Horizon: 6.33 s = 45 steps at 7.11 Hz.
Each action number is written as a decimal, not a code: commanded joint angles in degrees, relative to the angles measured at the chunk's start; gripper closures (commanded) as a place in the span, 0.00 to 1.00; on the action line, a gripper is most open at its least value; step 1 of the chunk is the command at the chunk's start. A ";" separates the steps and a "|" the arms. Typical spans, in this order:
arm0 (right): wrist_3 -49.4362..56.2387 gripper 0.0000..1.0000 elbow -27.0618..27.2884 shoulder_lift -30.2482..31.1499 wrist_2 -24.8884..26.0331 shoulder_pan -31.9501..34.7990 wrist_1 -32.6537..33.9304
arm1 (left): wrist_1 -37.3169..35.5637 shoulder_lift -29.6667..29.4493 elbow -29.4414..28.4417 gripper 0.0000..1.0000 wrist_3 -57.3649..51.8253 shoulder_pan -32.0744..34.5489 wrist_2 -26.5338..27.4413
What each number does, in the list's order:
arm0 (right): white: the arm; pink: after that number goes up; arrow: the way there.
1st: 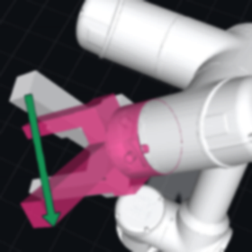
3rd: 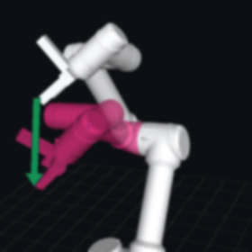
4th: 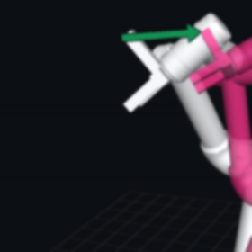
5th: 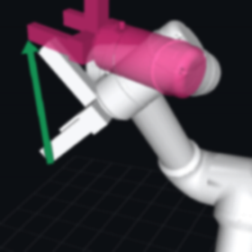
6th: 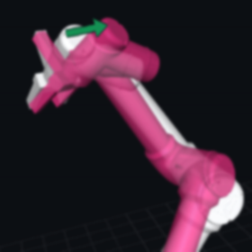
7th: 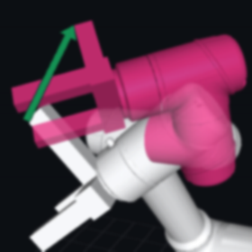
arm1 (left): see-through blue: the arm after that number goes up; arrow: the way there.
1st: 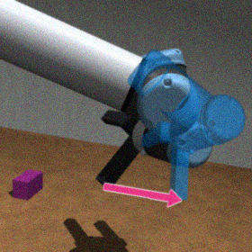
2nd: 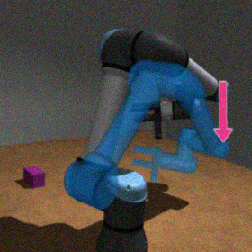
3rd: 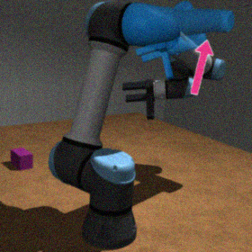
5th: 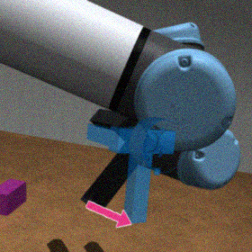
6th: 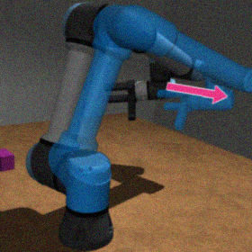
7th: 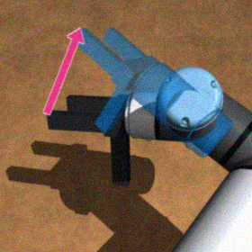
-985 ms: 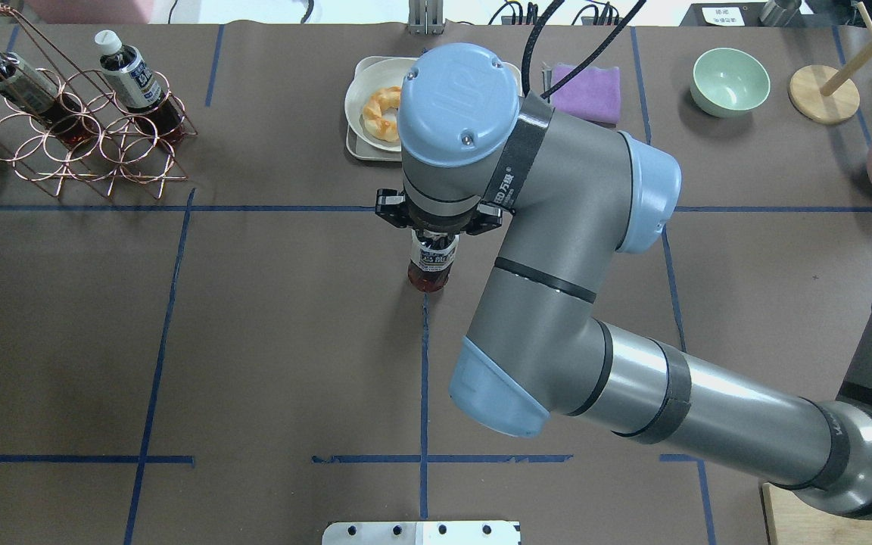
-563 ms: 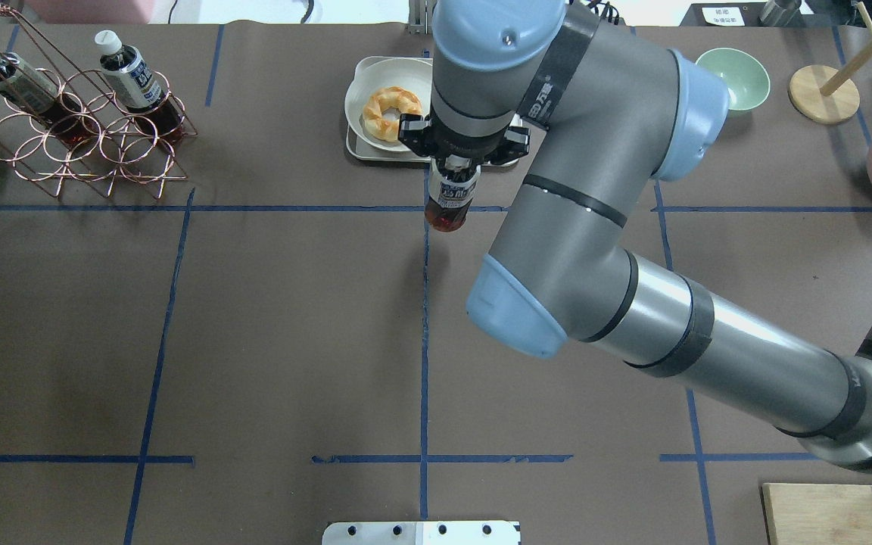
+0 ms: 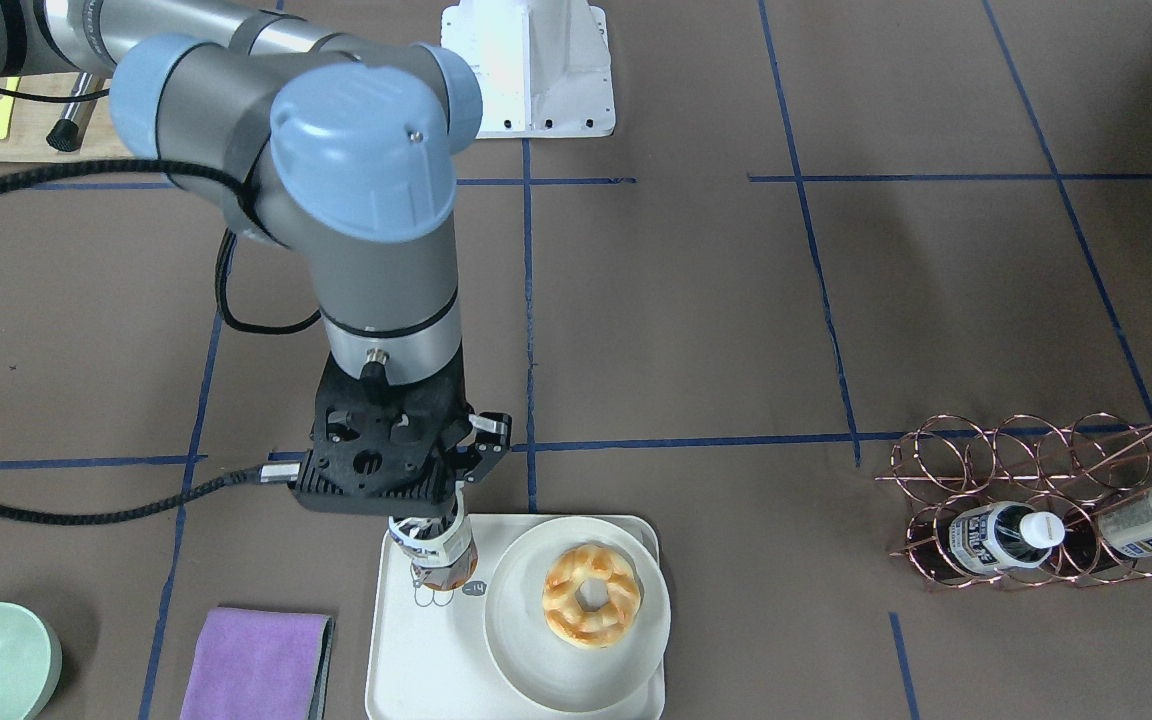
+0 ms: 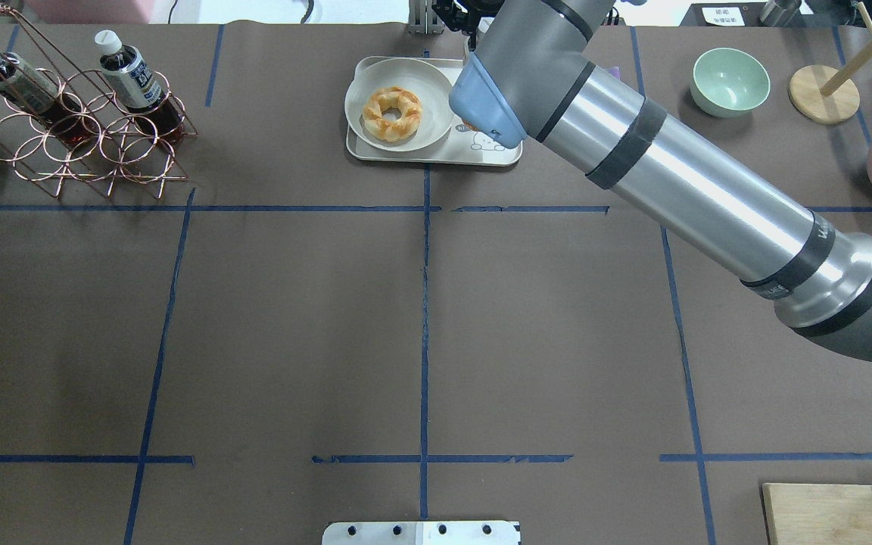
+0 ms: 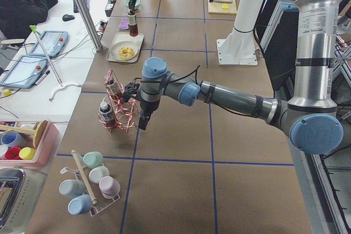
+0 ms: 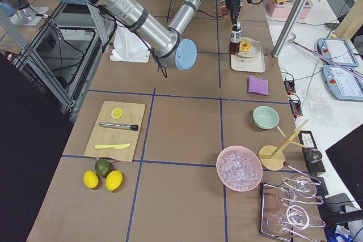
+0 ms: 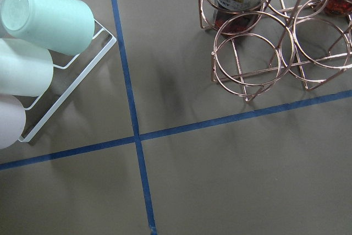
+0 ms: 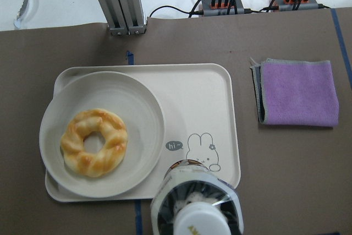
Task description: Place tea on tray
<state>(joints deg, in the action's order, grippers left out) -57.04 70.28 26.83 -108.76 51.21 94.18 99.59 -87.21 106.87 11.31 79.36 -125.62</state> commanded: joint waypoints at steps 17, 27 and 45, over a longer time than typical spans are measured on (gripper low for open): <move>9.38 0.00 8.62 11.50 -16.63 10.20 -4.66 | -0.27 0.20 -0.26 0.00 -0.24 0.35 -0.15; 70.76 0.00 34.96 68.08 -28.43 38.09 9.97 | -18.65 0.91 -11.16 0.00 -20.10 14.59 -12.37; 64.34 0.00 23.85 68.45 -32.47 44.77 -2.16 | -18.21 0.12 -11.51 0.00 -20.10 14.59 -12.37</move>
<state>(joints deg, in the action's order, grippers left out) 7.29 94.07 95.33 -141.19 95.92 92.02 81.39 -86.98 95.46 -8.79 93.95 -137.99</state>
